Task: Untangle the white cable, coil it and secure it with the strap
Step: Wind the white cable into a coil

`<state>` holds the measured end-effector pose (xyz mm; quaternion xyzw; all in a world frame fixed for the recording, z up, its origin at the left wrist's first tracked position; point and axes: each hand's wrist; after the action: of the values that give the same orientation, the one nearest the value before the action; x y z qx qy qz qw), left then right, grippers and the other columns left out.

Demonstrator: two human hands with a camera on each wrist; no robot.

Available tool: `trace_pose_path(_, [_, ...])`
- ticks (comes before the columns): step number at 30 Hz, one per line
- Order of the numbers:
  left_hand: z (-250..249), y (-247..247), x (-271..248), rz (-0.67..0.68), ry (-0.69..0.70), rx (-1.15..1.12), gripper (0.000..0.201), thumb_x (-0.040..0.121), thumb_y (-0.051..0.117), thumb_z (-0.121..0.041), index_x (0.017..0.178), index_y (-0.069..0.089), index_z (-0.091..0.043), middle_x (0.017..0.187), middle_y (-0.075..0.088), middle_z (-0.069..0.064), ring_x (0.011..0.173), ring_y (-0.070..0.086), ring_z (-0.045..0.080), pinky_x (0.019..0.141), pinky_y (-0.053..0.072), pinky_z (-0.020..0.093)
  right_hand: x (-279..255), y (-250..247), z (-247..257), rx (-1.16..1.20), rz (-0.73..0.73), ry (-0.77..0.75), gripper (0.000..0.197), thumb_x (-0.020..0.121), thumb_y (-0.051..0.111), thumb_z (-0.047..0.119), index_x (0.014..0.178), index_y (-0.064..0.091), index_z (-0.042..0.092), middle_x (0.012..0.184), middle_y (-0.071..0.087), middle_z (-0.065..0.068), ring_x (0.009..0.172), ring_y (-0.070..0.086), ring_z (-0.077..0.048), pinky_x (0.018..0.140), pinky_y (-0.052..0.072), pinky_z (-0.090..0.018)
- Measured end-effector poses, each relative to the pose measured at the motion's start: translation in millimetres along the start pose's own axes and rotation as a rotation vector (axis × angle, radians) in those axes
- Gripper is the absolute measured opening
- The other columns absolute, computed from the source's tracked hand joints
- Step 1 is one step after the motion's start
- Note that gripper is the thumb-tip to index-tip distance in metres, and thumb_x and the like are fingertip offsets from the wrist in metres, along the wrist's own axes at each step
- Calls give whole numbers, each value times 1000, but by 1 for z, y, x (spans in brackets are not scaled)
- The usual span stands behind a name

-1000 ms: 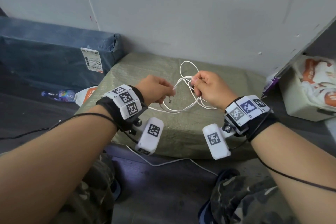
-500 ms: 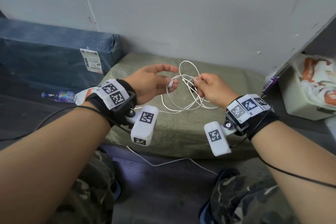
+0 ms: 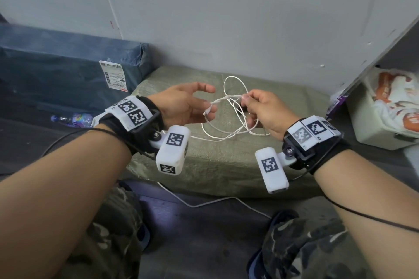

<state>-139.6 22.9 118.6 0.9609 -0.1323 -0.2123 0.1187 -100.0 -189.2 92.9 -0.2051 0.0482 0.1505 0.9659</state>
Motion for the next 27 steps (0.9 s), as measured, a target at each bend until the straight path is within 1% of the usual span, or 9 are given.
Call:
trace_pose_path(2, [0, -3, 1, -14, -42, 79, 32, 89, 44, 9, 112, 52, -12, 69, 65, 9, 68, 66, 23, 78, 52, 33, -1, 2, 1, 36, -5, -10, 22, 97, 48, 21, 78, 56, 13, 63, 45, -4, 39, 43, -10, 50, 38, -30])
trace_pose_path(5, [0, 2, 1, -1, -62, 211, 28, 89, 42, -1, 108, 60, -10, 68, 63, 6, 73, 63, 20, 84, 45, 33, -2, 6, 3, -77, -26, -73, 22, 96, 50, 24, 75, 58, 19, 72, 56, -7, 41, 40, -12, 53, 41, -34])
trace_pose_path(8, [4, 3, -1, 3, -20, 304, 23, 97, 44, -14, 99, 66, -12, 60, 57, -2, 69, 55, 13, 78, 41, 28, -4, 5, 7, -138, -19, -113, 21, 94, 53, 26, 76, 62, 21, 73, 51, -23, 50, 39, -19, 59, 39, -37])
trace_pose_path(12, [4, -7, -4, 35, -4, 500, 24, 98, 44, -13, 100, 67, -16, 57, 55, -7, 60, 51, 6, 75, 38, 25, -8, -1, 11, -159, 50, -123, 18, 91, 59, 26, 83, 67, 12, 74, 52, -13, 54, 38, -20, 56, 36, -33])
trace_pose_path(16, [9, -3, -4, 49, -25, 584, 18, 96, 48, -17, 96, 65, -20, 67, 64, -5, 73, 57, 11, 90, 34, 35, -12, -2, 15, -180, 63, -159, 15, 91, 59, 21, 85, 67, 10, 55, 57, 14, 44, 46, 5, 52, 35, -10])
trace_pose_path(18, [14, 3, -3, 55, -21, 554, 17, 95, 49, -22, 96, 65, -18, 71, 67, -2, 72, 60, 12, 90, 38, 37, -12, 1, 16, -199, 69, -173, 16, 91, 59, 20, 87, 67, 7, 52, 54, 15, 42, 44, 7, 53, 36, -12])
trace_pose_path(20, [20, 9, -1, 40, 3, 475, 19, 97, 48, -24, 94, 64, -14, 68, 64, 0, 67, 60, 14, 85, 46, 36, -14, 5, 17, -236, 98, -187, 16, 91, 58, 22, 86, 66, 9, 47, 51, 17, 42, 42, 4, 52, 35, -14])
trace_pose_path(23, [23, 15, 2, -37, 41, 368, 21, 99, 42, -13, 88, 60, -11, 59, 50, -2, 54, 52, 11, 65, 50, 26, -16, 10, 18, -233, 140, -199, 19, 91, 58, 26, 81, 65, 11, 47, 45, 12, 45, 39, -4, 49, 34, -20])
trace_pose_path(27, [19, 15, 6, -54, 12, 238, 28, 99, 36, -9, 78, 54, -9, 56, 34, -4, 44, 30, 6, 54, 33, 23, -14, 5, 14, -78, 179, -75, 29, 93, 54, 30, 72, 58, 10, 49, 40, 7, 43, 38, -7, 54, 42, -22])
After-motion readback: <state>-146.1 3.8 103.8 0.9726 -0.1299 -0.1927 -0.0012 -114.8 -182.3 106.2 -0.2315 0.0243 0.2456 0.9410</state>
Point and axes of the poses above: each hand's wrist, its own x-axis towards the middle knuckle, its own y-axis out of the palm, z = x × y
